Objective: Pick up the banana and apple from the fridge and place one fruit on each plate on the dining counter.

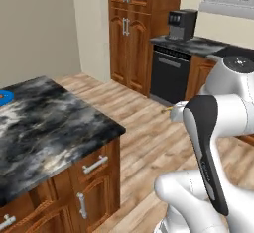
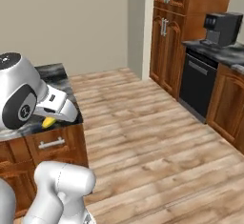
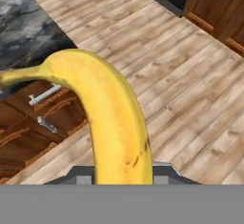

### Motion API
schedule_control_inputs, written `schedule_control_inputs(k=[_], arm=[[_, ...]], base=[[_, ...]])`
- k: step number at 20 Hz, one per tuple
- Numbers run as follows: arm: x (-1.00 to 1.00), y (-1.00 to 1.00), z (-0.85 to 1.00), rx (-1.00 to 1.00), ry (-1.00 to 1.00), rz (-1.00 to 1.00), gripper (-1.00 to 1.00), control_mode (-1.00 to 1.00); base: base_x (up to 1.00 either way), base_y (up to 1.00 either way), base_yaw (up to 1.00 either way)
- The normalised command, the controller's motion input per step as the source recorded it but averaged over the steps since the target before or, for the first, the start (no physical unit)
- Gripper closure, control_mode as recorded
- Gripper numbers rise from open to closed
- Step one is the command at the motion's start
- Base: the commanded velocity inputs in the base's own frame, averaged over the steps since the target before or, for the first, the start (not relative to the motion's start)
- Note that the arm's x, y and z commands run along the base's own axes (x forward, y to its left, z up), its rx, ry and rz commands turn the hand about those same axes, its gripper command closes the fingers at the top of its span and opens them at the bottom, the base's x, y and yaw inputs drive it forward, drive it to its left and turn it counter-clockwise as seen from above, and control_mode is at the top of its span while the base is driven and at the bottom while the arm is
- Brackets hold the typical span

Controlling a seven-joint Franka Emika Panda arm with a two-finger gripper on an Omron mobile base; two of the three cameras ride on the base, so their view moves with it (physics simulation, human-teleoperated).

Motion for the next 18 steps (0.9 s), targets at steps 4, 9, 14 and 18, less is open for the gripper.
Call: schedule_control_inputs(k=[4,9,14,18], arm=[[0.00,0.00,0.00,0.00,0.00,0.00,1.00,1.00],[0.00,0.00,0.00,0.00,0.00,0.00,1.00,1.00],[0.00,0.00,0.00,0.00,0.00,0.00,1.00,1.00],[0.00,0.00,0.00,0.00,0.00,0.00,1.00,1.00]], base=[[0.24,-0.97,0.60],[0.48,-1.00,0.40],[0.58,-1.00,0.37],[0.79,-1.00,0.36]])
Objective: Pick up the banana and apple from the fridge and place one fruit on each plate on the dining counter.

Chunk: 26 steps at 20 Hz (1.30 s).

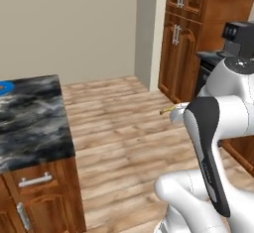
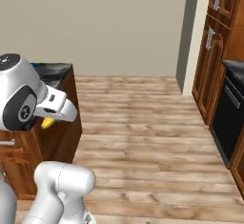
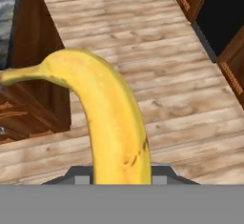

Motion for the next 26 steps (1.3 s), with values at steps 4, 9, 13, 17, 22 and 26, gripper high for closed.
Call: schedule_control_inputs(k=[4,9,13,17,22,26], arm=[[0.00,0.00,0.00,0.00,0.00,0.00,1.00,1.00],[0.00,0.00,0.00,0.00,0.00,0.00,1.00,1.00],[0.00,0.00,0.00,0.00,0.00,0.00,1.00,1.00],[0.00,0.00,0.00,0.00,0.00,0.00,1.00,1.00],[0.00,0.00,0.00,0.00,0.00,0.00,1.00,1.00],[0.00,0.00,0.00,0.00,0.00,0.00,1.00,1.00]], base=[[0.93,-0.94,0.29],[1.00,-0.60,0.22],[0.88,-0.33,0.30],[0.91,-0.19,0.35],[0.99,-0.31,0.43],[0.83,-0.49,0.54]])
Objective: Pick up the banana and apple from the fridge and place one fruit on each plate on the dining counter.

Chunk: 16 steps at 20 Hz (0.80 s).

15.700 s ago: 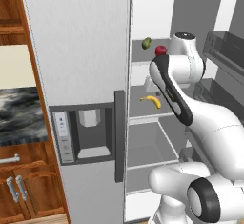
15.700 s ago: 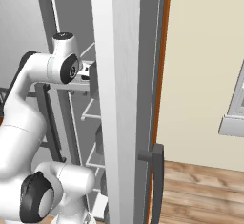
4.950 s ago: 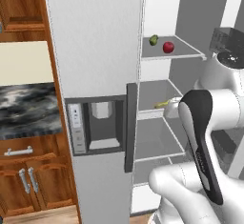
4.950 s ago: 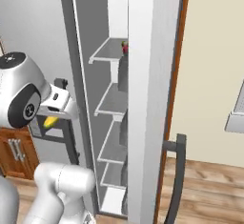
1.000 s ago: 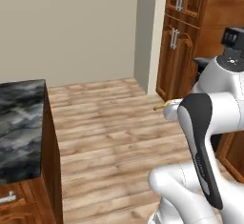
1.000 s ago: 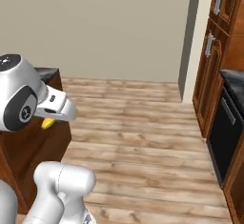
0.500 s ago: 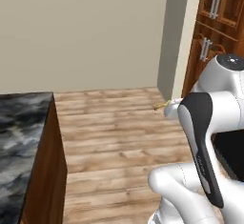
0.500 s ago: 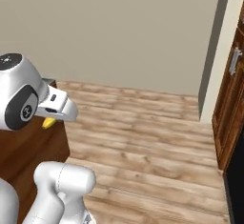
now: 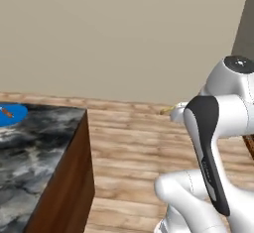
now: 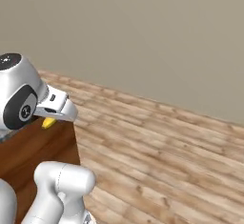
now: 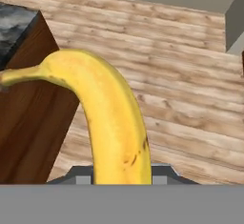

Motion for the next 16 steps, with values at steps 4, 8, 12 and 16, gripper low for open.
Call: schedule_control_inputs(k=[4,8,12,16], arm=[[0.00,0.00,0.00,0.00,0.00,0.00,1.00,1.00],[0.00,0.00,0.00,0.00,0.00,0.00,1.00,1.00],[0.00,0.00,0.00,0.00,0.00,0.00,1.00,1.00],[0.00,0.00,0.00,0.00,0.00,0.00,1.00,1.00]], base=[[0.81,-0.59,0.60],[0.94,-0.73,0.64],[0.67,-0.75,0.68],[0.13,-0.59,0.80]])
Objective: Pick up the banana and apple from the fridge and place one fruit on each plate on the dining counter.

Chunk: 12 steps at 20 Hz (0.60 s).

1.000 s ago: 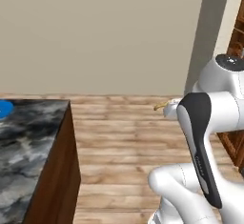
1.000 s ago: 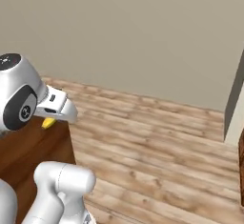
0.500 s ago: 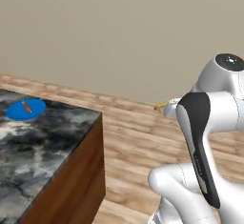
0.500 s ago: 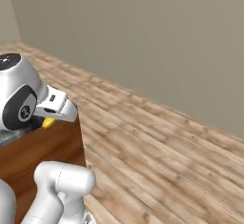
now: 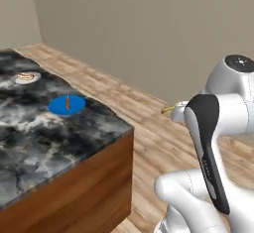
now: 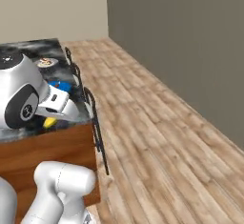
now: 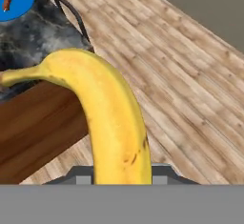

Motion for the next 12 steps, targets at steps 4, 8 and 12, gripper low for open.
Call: schedule_control_inputs(k=[4,8,12], arm=[[0.00,0.00,0.00,0.00,0.00,0.00,1.00,1.00],[0.00,0.00,0.00,0.00,0.00,0.00,1.00,1.00],[0.00,0.00,0.00,0.00,0.00,0.00,1.00,1.00]], base=[[0.00,-0.46,0.88],[0.00,-0.49,0.88],[0.00,-0.60,0.85]])
